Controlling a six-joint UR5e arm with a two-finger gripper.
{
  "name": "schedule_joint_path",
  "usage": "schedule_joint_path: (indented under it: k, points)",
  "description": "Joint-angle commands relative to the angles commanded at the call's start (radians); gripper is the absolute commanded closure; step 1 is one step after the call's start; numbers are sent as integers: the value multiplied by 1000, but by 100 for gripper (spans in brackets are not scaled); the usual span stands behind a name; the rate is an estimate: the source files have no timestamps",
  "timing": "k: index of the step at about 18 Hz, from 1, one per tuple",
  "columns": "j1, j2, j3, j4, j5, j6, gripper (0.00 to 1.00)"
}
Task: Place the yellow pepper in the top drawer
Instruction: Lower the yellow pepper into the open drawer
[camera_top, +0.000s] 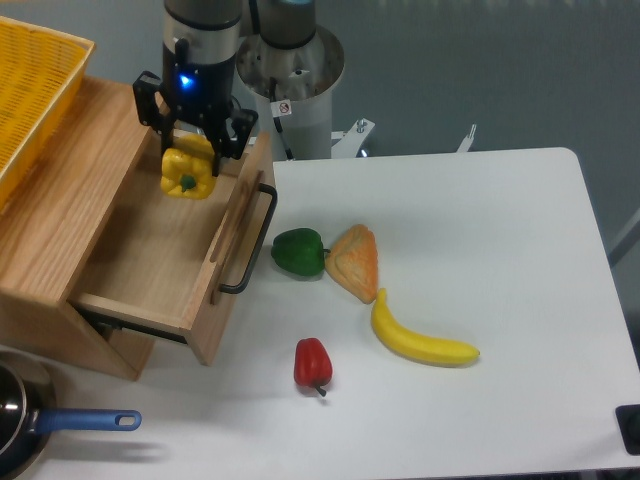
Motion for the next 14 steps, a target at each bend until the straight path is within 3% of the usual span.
schedule_joint_path:
  k: [14]
  points:
    - [-28,-55,2,26,28,-15,62]
